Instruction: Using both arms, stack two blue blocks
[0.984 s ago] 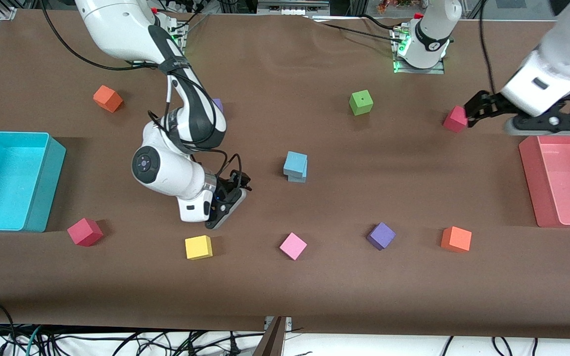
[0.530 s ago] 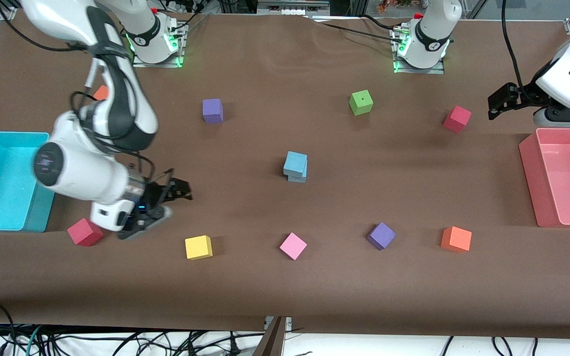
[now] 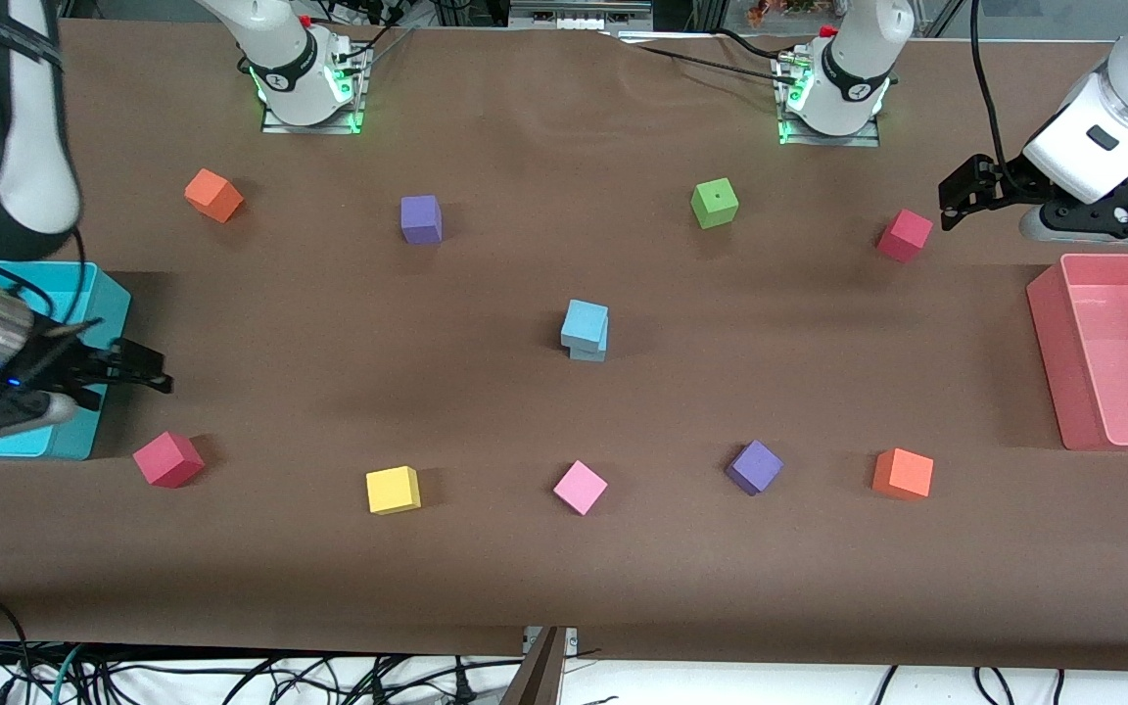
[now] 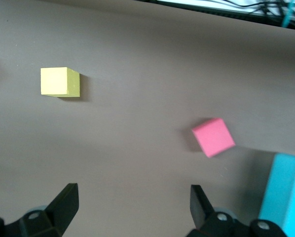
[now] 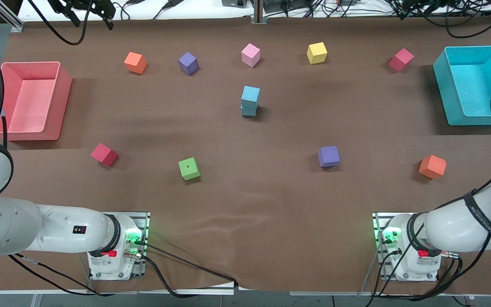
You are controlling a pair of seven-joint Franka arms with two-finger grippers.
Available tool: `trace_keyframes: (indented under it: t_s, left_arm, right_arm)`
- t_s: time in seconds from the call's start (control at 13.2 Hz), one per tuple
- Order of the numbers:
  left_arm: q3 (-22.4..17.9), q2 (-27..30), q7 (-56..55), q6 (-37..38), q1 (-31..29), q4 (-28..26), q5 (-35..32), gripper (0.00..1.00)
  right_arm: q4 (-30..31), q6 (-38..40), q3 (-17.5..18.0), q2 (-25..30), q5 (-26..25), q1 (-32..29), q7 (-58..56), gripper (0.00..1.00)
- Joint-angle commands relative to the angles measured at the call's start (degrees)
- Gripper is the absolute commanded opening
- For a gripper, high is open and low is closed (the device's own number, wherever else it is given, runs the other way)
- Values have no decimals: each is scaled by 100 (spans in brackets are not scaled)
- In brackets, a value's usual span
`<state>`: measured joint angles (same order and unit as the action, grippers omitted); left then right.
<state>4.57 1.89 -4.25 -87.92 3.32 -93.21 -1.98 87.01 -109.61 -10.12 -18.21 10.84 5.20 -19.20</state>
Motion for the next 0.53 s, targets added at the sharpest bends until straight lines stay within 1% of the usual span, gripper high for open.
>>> trace_keyframes:
  t_s: [0.0,0.08,0.23,0.3,0.45]
  left_arm:
    - [9,-266,-24,56,-7,337,109,100]
    - [9,-459,2,56,-15,478,188,100]
    - [9,-566,12,56,-33,576,293,100]
    - [0,-575,3,56,-50,576,329,100]
    - [0,-575,12,47,-68,576,338,100]
  right_arm:
    - [334,483,72,677,-546,-185,154,100]
    - [334,711,72,836,-775,-212,345,100]
    - [334,1299,124,1169,-803,-265,1510,100]
    - [334,1441,238,1188,-821,-265,1855,100]
    - [483,1381,265,1197,-838,-282,1885,100]
